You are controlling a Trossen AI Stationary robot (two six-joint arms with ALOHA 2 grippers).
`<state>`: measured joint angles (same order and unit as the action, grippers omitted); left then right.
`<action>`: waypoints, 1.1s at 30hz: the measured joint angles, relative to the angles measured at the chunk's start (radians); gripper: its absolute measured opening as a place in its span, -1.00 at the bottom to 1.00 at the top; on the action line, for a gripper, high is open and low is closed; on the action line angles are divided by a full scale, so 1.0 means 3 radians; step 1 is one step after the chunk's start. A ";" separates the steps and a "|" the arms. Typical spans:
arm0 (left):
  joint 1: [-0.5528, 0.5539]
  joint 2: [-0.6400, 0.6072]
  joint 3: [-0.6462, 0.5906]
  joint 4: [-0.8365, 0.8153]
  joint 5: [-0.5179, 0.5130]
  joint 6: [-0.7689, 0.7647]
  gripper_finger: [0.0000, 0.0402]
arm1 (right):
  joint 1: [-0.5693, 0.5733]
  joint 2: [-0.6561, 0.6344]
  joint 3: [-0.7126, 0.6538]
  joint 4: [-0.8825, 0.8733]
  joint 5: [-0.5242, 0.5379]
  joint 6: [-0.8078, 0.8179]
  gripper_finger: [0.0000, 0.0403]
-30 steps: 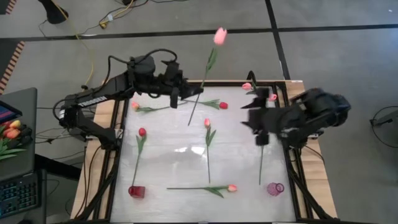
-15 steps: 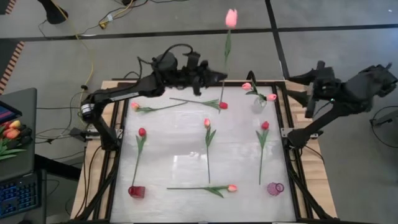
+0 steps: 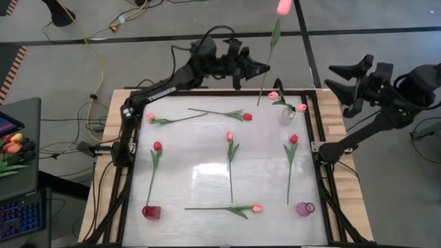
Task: Sort flowers into vase by color
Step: Put the pink flower in the transparent vase
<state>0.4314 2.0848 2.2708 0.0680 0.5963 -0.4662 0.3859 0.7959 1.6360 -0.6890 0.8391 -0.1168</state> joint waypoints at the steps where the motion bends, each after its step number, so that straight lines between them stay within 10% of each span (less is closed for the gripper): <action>1: 0.0031 0.0079 0.0134 -0.0115 0.0068 0.0078 -1.00 | -0.0049 0.0001 0.0000 0.0012 0.0000 0.0025 0.27; 16: 0.0384 0.0210 0.0170 -0.0208 -0.0070 0.0355 -1.00 | -0.0509 -0.0511 -0.0113 -0.0323 0.0123 0.0454 0.27; 33: 0.0264 0.0205 0.0161 -0.0618 -0.0358 0.0626 -1.00 | 0.0818 -0.0656 -0.0451 -0.0485 0.1585 0.0981 0.27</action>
<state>0.5106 2.1464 2.3191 -0.1173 0.4889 -0.2784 0.6314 0.5991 1.5005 -0.8344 1.3147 0.1775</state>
